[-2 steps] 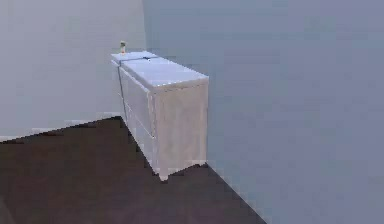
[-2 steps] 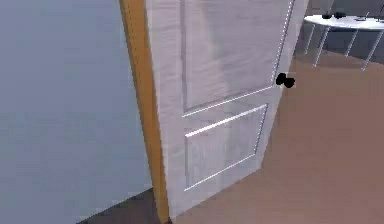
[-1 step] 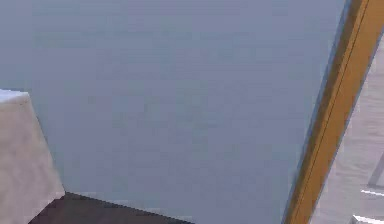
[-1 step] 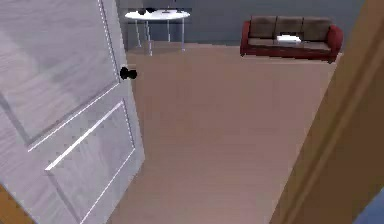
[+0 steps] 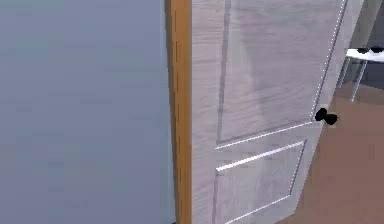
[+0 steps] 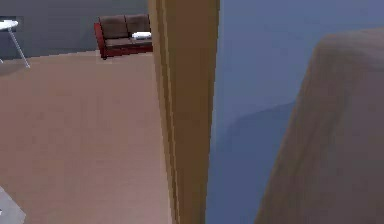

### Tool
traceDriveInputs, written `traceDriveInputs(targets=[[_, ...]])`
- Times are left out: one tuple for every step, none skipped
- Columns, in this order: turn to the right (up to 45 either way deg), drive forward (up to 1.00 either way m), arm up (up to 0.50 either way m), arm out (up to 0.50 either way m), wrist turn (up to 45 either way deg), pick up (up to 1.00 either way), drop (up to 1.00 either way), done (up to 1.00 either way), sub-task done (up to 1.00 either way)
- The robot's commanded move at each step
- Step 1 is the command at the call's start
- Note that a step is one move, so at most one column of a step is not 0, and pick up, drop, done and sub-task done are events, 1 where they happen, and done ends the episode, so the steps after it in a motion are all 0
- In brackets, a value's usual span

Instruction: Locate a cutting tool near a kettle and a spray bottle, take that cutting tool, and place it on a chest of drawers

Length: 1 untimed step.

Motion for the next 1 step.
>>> traceDriveInputs(targets=[[0.0,0.30,0.00,0.00,0.0,0.00,0.00,0.00,0.00]])
